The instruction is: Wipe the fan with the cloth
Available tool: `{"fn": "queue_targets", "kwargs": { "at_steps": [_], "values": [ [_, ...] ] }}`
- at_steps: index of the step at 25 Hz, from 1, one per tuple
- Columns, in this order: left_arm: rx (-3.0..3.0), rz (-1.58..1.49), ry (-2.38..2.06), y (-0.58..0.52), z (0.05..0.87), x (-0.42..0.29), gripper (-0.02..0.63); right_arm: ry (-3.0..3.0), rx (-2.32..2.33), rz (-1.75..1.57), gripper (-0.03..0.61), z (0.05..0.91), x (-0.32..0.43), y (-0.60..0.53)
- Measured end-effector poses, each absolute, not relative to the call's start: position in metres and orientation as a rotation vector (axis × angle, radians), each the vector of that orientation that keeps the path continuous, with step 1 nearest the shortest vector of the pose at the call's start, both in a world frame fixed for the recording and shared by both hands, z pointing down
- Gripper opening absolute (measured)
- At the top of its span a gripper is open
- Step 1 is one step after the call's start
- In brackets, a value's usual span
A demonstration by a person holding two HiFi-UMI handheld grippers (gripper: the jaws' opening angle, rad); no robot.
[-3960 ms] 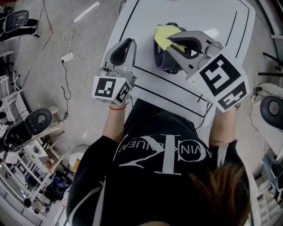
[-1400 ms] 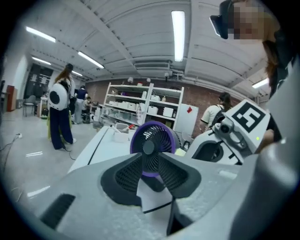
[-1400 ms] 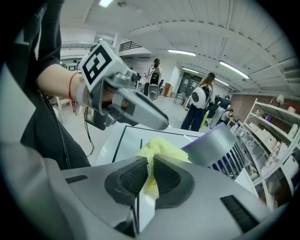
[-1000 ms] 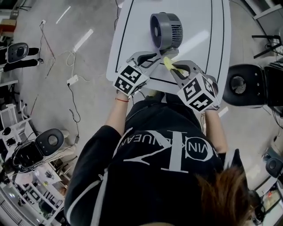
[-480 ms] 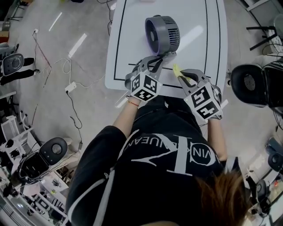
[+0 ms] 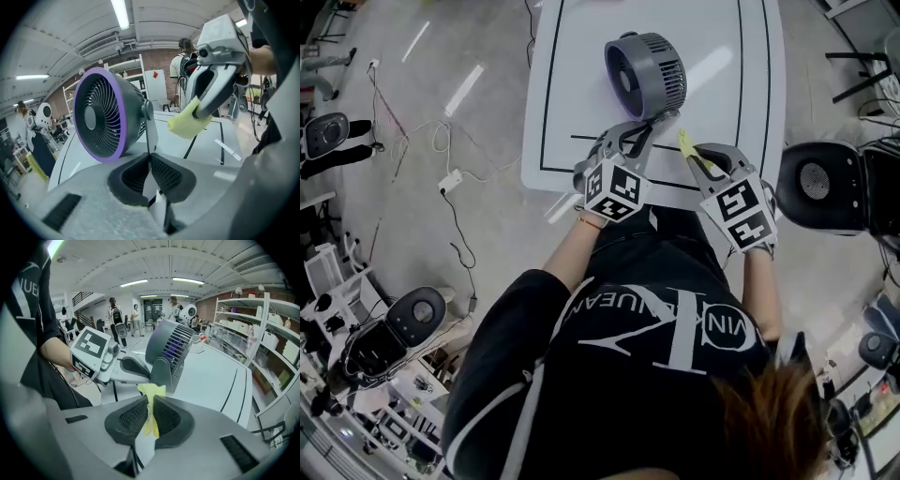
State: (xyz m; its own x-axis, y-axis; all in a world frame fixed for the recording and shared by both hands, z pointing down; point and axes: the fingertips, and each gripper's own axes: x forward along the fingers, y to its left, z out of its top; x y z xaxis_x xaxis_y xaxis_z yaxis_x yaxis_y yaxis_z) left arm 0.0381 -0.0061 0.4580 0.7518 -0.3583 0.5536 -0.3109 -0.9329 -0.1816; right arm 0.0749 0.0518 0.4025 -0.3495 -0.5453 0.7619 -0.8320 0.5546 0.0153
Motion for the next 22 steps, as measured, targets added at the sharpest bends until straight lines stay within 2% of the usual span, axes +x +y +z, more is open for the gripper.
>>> {"fn": "queue_targets", "kwargs": {
  "at_steps": [11, 13, 18, 22],
  "values": [
    [-2.884, -0.89, 0.581, 0.008, 0.458, 0.063, 0.024, -2.044, 1.123, 0.508, 0.031, 0.406, 0.081, 0.044],
    [-2.893, -0.911, 0.581, 0.012, 0.461, 0.069, 0.057, -2.057, 1.128, 0.513, 0.031, 0.405, 0.078, 0.043],
    [-2.929, -0.895, 0.585, 0.012, 0.461, 0.082, 0.09, -2.046, 1.131, 0.509, 0.031, 0.409, 0.08, 0.033],
    [-3.004, -0.852, 0.579, 0.018, 0.458, 0.097, 0.159, -2.024, 1.162, 0.523, 0.031, 0.409, 0.089, 0.029]
  ]
}}
